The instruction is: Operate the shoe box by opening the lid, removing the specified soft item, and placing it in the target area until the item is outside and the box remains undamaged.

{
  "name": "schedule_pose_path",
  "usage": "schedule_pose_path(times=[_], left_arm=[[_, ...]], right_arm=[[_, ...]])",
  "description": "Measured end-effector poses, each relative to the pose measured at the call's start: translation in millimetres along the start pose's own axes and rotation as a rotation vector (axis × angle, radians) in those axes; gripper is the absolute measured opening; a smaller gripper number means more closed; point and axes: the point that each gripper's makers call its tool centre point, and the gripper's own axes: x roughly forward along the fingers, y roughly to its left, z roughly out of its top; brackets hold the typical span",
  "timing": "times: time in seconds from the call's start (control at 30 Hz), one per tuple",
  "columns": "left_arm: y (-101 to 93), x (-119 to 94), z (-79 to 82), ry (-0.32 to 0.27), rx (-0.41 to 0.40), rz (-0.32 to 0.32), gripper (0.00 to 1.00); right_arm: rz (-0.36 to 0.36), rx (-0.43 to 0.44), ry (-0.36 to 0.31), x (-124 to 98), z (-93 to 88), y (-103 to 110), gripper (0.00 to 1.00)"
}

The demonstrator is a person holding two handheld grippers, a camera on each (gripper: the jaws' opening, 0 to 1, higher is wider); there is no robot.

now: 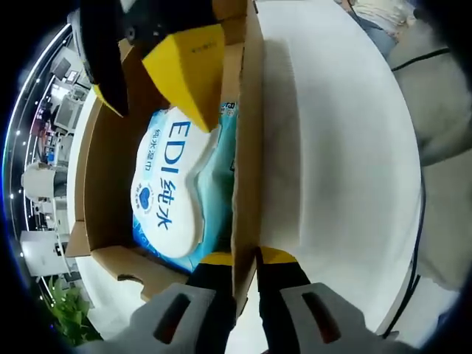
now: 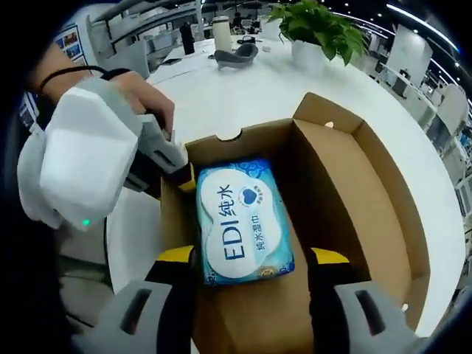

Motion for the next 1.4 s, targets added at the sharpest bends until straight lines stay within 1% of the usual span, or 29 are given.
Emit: schedule_pose_path(times=[0.17,0.37,0.43,0.5,0.53,0.6,0.67,0.73,1.1,1.4], left_arm=[[0.0,0,0.0,0.0,-0.001,-0.006,0.07],[-0.1,0,0.0,-0.003,0.005,-0.002,0.07],[-0.2,0,0.0,-0.003,0.004,-0.002,0.07],[-0.2,0,0.2,-0.002,0.002,-0.004,0.07],[-0.2,0,0.2,-0.002,0.002,-0.005,0.07],[-0.2,0,0.1,0.0,0.001,-0.006,0.07],[-0.1,0,0.2,0.001,-0.001,-0.007,0.07],[-0.4,0,0.3,0.001,0.0,-0.007,0.07],[-0.1,1,0.4,0.001,-0.002,-0.004,0.07],[0.2,0,0.3,-0.001,-0.002,0.001,0.08]], right_arm=[[0.02,-0.011,0.019,8,0.1,3,0.59],[0.027,-0.016,0.054,17,-5.6,1,0.59],[0.034,-0.01,0.054,21,-5.7,2,0.6],[0.047,-0.009,0.067,23,-7.6,6,0.59],[0.059,-0.014,0.078,24,-9.4,9,0.58],[0.036,-0.061,0.096,26,-11.6,6,0.58],[0.046,-0.035,0.096,29,-10.6,7,0.59],[0.047,-0.03,0.103,32,-12.0,8,0.58],[0.061,-0.032,0.109,31,-13.8,8,0.55],[0.07,-0.033,0.087,31,-15.9,6,0.54]])
